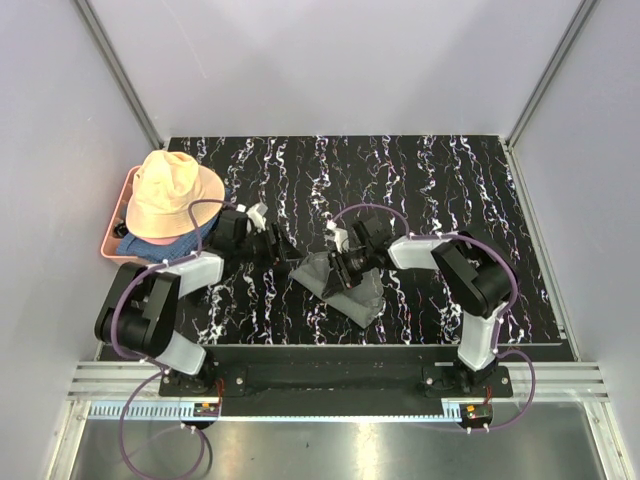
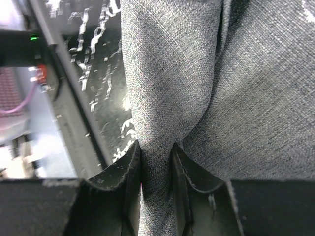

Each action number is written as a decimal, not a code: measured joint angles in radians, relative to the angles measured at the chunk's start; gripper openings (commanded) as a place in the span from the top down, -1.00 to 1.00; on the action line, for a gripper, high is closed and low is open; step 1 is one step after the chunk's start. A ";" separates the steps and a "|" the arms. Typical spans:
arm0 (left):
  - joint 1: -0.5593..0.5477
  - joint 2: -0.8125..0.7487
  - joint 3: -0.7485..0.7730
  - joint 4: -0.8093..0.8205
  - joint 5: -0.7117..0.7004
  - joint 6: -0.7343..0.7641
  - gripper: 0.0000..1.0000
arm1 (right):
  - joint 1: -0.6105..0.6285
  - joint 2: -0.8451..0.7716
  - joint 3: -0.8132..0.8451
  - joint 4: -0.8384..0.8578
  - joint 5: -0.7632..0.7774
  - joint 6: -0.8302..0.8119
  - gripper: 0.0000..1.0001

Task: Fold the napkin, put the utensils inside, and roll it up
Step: Roll the napkin with the utensil

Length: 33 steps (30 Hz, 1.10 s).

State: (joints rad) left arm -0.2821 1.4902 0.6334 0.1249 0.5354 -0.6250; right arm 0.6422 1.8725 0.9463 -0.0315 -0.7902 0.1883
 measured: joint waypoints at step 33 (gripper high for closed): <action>-0.064 0.299 0.032 0.279 0.169 -0.103 1.00 | -0.158 0.167 0.101 -0.061 -0.332 0.032 -0.45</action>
State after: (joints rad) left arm -0.3466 1.7889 0.6651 0.4042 0.7040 -0.7284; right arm 0.4839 2.0396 1.0473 -0.0921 -1.1217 0.2207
